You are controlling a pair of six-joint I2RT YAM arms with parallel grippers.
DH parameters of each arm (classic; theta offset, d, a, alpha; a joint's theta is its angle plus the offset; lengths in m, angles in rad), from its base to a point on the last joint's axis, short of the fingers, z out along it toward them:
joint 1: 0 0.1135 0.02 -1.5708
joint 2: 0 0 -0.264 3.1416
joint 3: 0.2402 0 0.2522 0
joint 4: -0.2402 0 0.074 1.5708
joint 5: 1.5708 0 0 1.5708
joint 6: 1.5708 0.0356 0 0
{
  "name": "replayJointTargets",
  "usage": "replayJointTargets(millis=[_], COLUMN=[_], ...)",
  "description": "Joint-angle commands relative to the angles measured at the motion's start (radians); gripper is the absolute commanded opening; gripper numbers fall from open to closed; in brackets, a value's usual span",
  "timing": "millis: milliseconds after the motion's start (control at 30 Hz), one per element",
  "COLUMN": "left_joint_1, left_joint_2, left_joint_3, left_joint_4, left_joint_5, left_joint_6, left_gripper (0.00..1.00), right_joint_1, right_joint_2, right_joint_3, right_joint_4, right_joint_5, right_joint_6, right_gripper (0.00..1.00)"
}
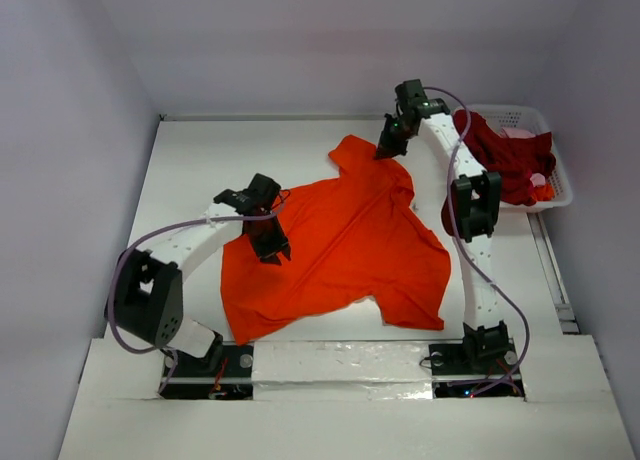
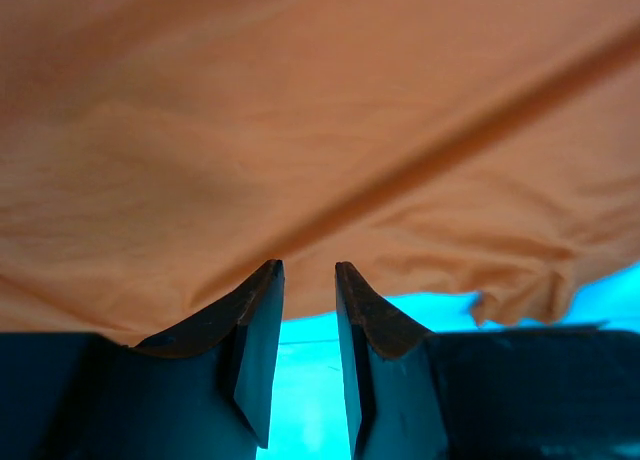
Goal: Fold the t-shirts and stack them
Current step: Flatten out the tshirt
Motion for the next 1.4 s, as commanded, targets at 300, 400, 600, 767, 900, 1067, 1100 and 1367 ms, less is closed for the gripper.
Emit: replayJointTargets(millis=[300,400,600,767,900,1067,1100,1367], left_joint_1=[0.033,0.033,0.115,0.165,0.223,0.234,0.234,0.277], left_joint_2=[0.185,0.185,0.207,0.271,0.303,0.369,0.371,0.386], left_joint_3=[0.227,0.314,0.285,0.213,0.216,0.279,0.297,0.312], left_joint_4=[0.029,-0.011,-0.016,0.012,0.037,0.023,0.018,0.017], left_joint_5=[-0.184,-0.237,-0.299,-0.300,-0.305,-0.308,-0.308,-0.323], left_joint_6=[-0.029,-0.026,-0.017,0.018,0.047,0.087,0.089,0.116], left_gripper=[0.24,0.25,0.25,0.25,0.24,0.24,0.24,0.24], right_joint_1=[0.113,0.113,0.124,0.134,0.144,0.164,0.179,0.225], right_joint_2=[-0.244,-0.314,-0.389,-0.524,-0.607,-0.679,-0.690,-0.768], right_joint_3=[-0.375,-0.527,-0.655,-0.755,-0.857,-1.039,-1.069,-1.294], right_joint_4=[0.116,0.158,0.184,0.204,0.216,0.253,0.261,0.341], right_joint_5=[0.045,0.102,0.126,0.149,0.135,0.106,0.102,0.082], right_joint_6=[-0.027,-0.024,-0.004,0.000,0.011,-0.003,-0.012,-0.012], right_gripper=[0.00,0.00,0.00,0.00,0.00,0.00,0.00,0.00])
